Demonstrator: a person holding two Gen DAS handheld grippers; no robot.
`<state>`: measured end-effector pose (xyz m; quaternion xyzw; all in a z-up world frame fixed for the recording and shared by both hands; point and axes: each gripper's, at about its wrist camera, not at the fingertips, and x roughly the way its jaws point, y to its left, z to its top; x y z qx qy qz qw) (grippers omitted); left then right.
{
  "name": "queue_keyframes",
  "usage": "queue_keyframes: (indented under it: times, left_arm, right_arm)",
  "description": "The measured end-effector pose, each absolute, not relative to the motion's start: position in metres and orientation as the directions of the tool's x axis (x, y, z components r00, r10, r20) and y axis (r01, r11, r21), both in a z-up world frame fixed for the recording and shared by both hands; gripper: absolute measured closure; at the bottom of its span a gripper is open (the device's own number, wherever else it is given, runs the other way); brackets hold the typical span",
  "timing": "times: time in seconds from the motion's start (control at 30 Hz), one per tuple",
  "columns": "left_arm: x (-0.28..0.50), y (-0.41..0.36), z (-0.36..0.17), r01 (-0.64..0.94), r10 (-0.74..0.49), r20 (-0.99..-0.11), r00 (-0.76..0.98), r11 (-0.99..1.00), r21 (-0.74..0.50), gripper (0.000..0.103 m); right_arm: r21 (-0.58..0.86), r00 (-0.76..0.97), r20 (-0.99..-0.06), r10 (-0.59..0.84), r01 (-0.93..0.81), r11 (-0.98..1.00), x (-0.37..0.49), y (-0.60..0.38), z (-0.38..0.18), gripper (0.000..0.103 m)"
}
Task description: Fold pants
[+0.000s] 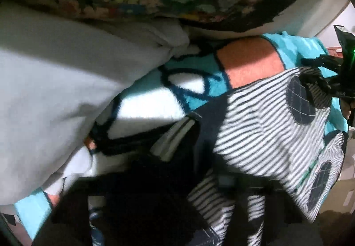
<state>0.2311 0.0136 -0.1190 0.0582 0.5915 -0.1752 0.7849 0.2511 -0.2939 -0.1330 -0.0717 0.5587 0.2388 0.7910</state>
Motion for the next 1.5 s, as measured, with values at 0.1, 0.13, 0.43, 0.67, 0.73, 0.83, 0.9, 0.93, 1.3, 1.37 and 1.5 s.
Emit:
queue_keyframes:
  times: [0.1, 0.13, 0.43, 0.67, 0.73, 0.83, 0.9, 0.93, 1.3, 1.37, 1.5]
  left_arm:
    - [0.230, 0.018, -0.113, 0.329, -0.230, -0.943, 0.239, 0.933, -0.144, 0.098]
    - [0.227, 0.018, -0.111, 0.329, -0.220, -0.943, 0.248, 0.935, -0.132, 0.098]
    - [0.189, 0.017, -0.065, 0.358, -0.214, -0.906, 0.364, 0.930, -0.076, 0.098]
    - [0.129, 0.014, -0.021, 0.404, -0.254, -0.846, 0.469, 0.913, -0.050, 0.098]
    - [0.109, 0.015, -0.011, 0.411, -0.273, -0.830, 0.487, 0.910, -0.058, 0.098]
    - [0.073, 0.022, -0.003, 0.423, -0.290, -0.814, 0.504, 0.904, -0.061, 0.098]
    - [0.049, 0.030, -0.004, 0.429, -0.297, -0.813, 0.501, 0.901, -0.065, 0.098]
    - [0.039, 0.030, -0.008, 0.431, -0.298, -0.815, 0.496, 0.900, -0.067, 0.098]
    - [-0.014, 0.034, -0.104, 0.368, -0.247, -0.905, 0.347, 0.923, -0.111, 0.097]
    - [-0.016, 0.034, -0.107, 0.371, -0.245, -0.904, 0.350, 0.922, -0.107, 0.096]
    - [-0.025, 0.037, -0.094, 0.382, -0.261, -0.901, 0.347, 0.916, -0.118, 0.083]
  right_arm:
    - [0.233, 0.221, -0.909, 0.353, -0.432, 0.871, 0.251, -0.298, -0.131, 0.097]
    - [0.231, 0.228, -0.908, 0.352, -0.429, 0.873, 0.249, -0.299, -0.130, 0.097]
    - [0.235, 0.317, -0.878, 0.358, -0.367, 0.900, 0.227, -0.308, -0.092, 0.098]
    - [0.205, 0.392, -0.856, 0.338, -0.343, 0.917, 0.175, -0.309, -0.054, 0.098]
    - [0.204, 0.403, -0.851, 0.336, -0.335, 0.920, 0.149, -0.308, -0.047, 0.098]
    - [0.209, 0.405, -0.852, 0.332, -0.319, 0.925, 0.116, -0.307, -0.044, 0.098]
    - [0.223, 0.399, -0.855, 0.331, -0.294, 0.930, 0.089, -0.306, -0.047, 0.098]
    - [0.230, 0.395, -0.857, 0.331, -0.281, 0.932, 0.077, -0.305, -0.050, 0.098]
    - [0.276, 0.325, -0.905, 0.274, -0.038, 0.960, -0.014, -0.316, -0.112, 0.098]
    - [0.260, 0.326, -0.914, 0.244, 0.006, 0.966, -0.023, -0.322, -0.116, 0.098]
    - [0.276, 0.411, -0.887, 0.211, 0.107, 0.955, -0.036, -0.347, -0.092, 0.079]
